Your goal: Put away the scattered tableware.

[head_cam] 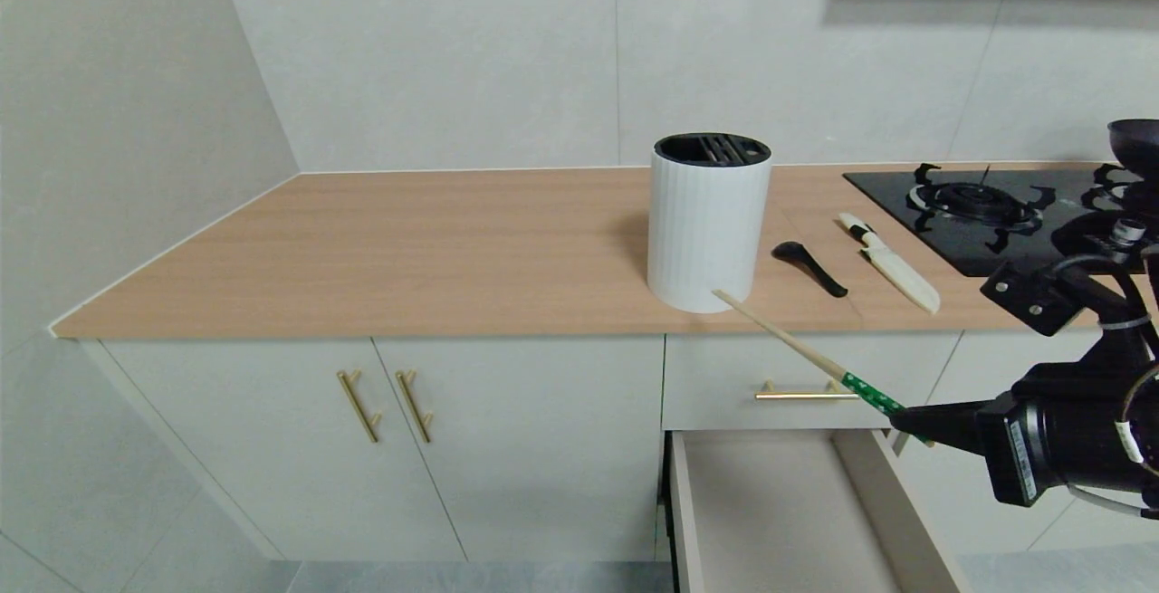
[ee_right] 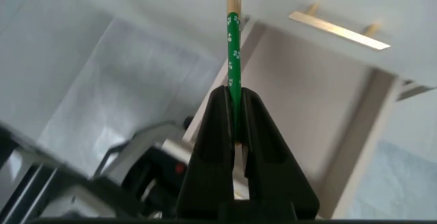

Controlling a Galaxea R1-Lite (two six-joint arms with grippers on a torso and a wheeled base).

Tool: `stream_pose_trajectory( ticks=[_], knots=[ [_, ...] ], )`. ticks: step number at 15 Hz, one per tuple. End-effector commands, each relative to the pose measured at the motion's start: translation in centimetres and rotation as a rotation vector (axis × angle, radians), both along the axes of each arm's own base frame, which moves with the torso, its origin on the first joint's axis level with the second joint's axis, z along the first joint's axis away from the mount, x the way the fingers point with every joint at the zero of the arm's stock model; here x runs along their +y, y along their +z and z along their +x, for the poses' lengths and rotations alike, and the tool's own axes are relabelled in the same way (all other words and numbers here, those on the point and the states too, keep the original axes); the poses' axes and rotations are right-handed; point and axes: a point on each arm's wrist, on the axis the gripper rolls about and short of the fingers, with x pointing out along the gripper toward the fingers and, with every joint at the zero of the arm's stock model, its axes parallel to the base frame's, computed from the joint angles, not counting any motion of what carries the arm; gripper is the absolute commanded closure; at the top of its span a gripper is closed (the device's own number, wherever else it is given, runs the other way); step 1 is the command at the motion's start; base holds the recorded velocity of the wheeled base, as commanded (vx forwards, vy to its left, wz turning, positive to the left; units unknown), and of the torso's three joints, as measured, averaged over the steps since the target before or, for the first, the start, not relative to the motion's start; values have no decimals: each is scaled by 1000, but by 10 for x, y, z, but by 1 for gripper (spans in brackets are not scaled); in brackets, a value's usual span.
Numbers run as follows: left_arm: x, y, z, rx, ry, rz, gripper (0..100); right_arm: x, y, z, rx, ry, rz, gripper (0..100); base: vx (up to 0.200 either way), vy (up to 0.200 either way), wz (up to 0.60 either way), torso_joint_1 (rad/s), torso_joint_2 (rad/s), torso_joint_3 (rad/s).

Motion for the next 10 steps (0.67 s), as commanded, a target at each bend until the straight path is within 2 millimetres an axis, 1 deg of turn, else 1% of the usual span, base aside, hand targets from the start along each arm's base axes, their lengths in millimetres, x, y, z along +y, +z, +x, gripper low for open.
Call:
stream_pose_trajectory(
  ticks=[1, 5, 6, 10],
  knots=[
    [0, 0, 0, 1, 1, 0, 0, 7, -10, 4, 39, 20, -20, 100, 0, 0, 0, 0, 0, 0],
    [0, 0, 0, 1, 1, -1, 0, 7, -13, 5, 52, 22, -25, 100, 0, 0, 0, 0, 0, 0],
    [0, 0, 0, 1, 1, -1, 0, 8, -14, 6, 56, 22, -27, 100, 0, 0, 0, -71, 163, 90],
    [0, 0, 0, 1, 1, -1, 0, 9, -17, 8, 67, 22, -33, 100, 0, 0, 0, -167, 404, 236]
  ],
)
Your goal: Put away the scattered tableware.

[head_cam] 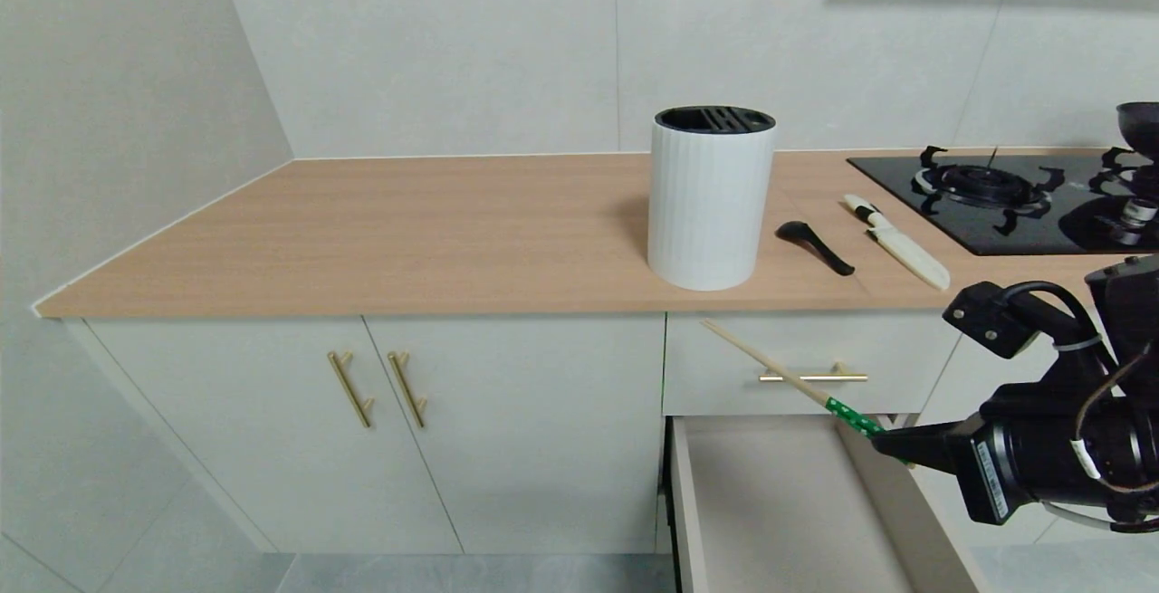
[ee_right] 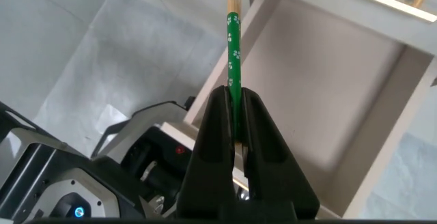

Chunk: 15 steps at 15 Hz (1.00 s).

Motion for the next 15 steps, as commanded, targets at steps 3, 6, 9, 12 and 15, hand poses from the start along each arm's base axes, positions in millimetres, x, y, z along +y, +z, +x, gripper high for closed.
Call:
stream_pose_trajectory(
  ticks=[3, 6, 9, 12, 15],
  knots=[
    [0, 0, 0, 1, 1, 1, 0, 1, -4, 3, 16, 0, -7, 100, 0, 0, 0, -189, 484, 279],
    [0, 0, 0, 1, 1, -1, 0, 3, -7, 6, 32, 0, -15, 100, 0, 0, 0, -170, 474, 294],
    [0, 0, 0, 1, 1, 1, 0, 4, -11, 9, 48, -1, -24, 100, 0, 0, 0, -154, 468, 305],
    [0, 0, 0, 3, 1, -1, 0, 6, -14, 11, 61, 0, -30, 100, 0, 0, 0, -144, 466, 320],
    [0, 0, 0, 1, 1, -1, 0, 6, -17, 12, 71, 0, -34, 100, 0, 0, 0, -90, 424, 326]
  ],
)
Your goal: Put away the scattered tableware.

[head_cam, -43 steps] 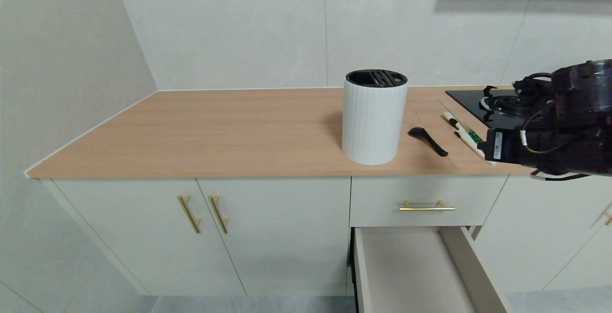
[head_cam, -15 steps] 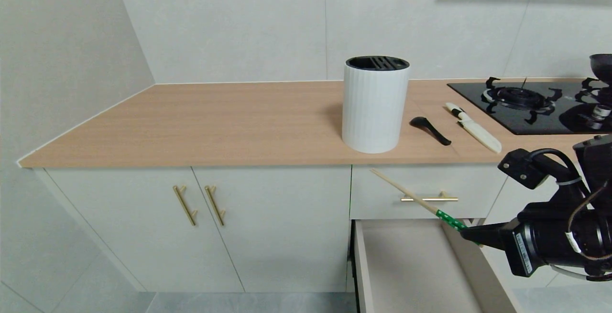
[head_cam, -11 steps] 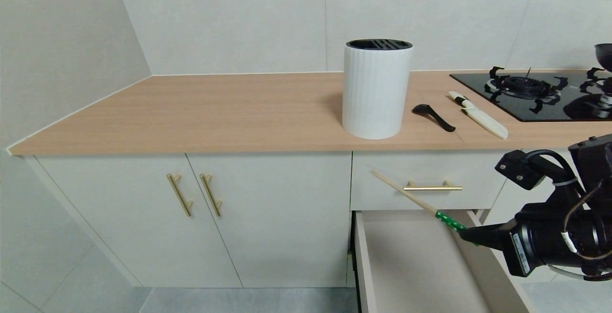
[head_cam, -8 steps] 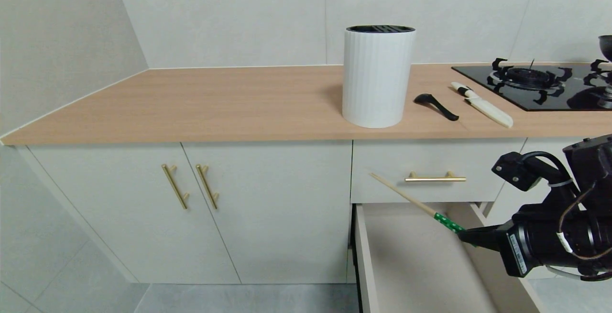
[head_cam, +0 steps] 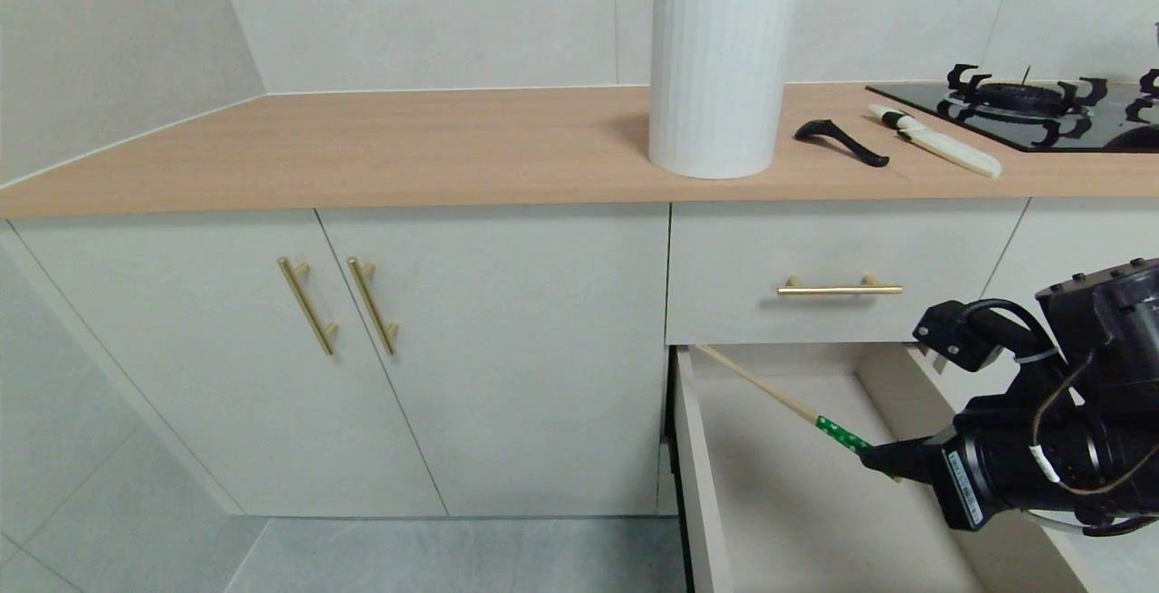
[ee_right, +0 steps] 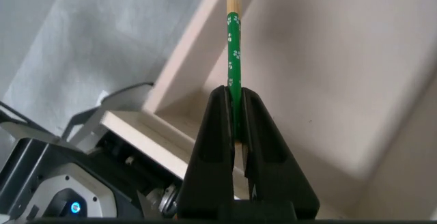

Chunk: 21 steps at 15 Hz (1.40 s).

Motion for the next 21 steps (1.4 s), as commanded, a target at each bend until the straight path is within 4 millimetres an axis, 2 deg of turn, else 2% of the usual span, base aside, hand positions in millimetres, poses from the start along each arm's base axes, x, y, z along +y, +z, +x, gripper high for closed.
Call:
stream_pose_trajectory(
  ticks=[1, 6, 11, 13, 14, 17, 21],
  knots=[
    [0, 0, 0, 1, 1, 0, 0, 1, -2, 1, 8, 1, -4, 100, 0, 0, 0, -36, 217, 163],
    [0, 0, 0, 1, 1, 0, 0, 1, -4, 3, 16, 0, -6, 100, 0, 0, 0, -14, 40, 31],
    [0, 0, 0, 1, 1, -1, 0, 5, -18, 13, 47, -22, -88, 100, 0, 0, 0, 0, 0, 0],
    [0, 0, 0, 1, 1, 0, 0, 11, -37, 32, 72, -124, -226, 100, 0, 0, 0, 0, 0, 0],
    [0, 0, 0, 1, 1, 0, 0, 13, -42, 37, 87, -147, -236, 100, 0, 0, 0, 0, 0, 0],
    [0, 0, 0, 1, 1, -1, 0, 23, -55, 57, 156, -221, -200, 100, 0, 0, 0, 0, 0, 0],
    [0, 0, 0, 1, 1, 0, 0, 39, -93, 90, 275, -327, -170, 100, 0, 0, 0, 0, 0, 0]
  ],
)
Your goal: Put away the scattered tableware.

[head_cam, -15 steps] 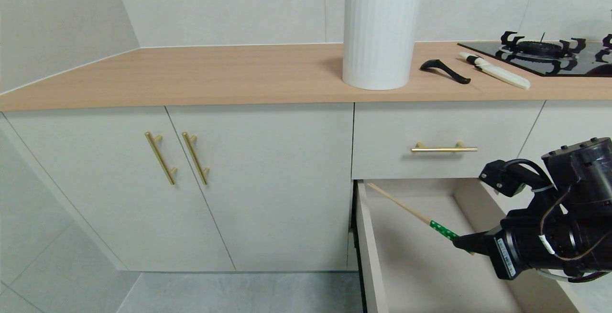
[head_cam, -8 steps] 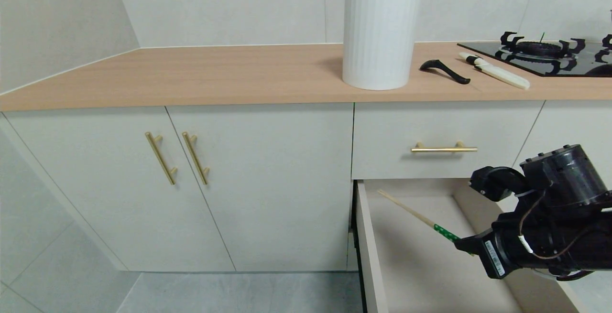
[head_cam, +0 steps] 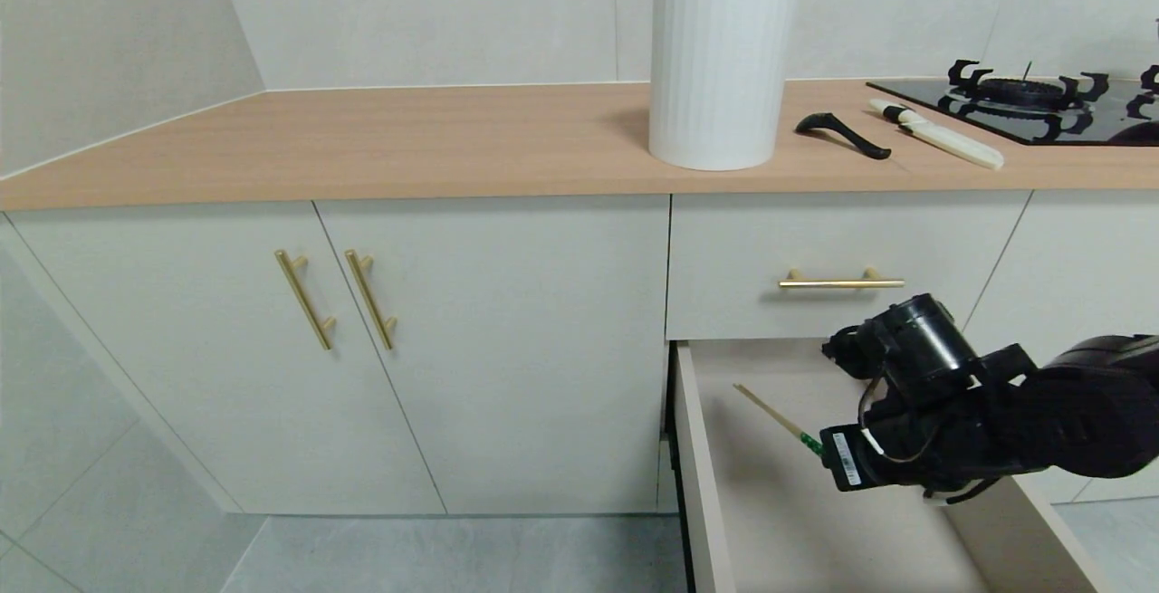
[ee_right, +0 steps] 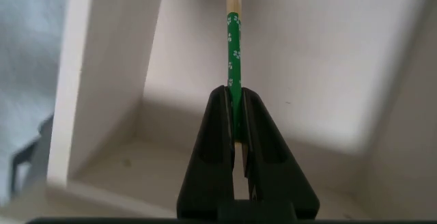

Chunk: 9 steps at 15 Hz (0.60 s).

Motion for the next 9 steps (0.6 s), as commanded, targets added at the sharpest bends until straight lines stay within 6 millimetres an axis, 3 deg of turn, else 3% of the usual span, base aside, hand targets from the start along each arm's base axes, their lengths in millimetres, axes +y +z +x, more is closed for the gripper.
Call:
stream_pose_trajectory(
  ticks=[1, 9],
  knots=[
    [0, 0, 0, 1, 1, -1, 0, 11, -36, 22, 90, -44, -15, 100, 0, 0, 0, 0, 0, 0],
    [0, 0, 0, 1, 1, 1, 0, 22, -105, 44, 170, -87, -40, 100, 0, 0, 0, 0, 0, 0]
  ],
)
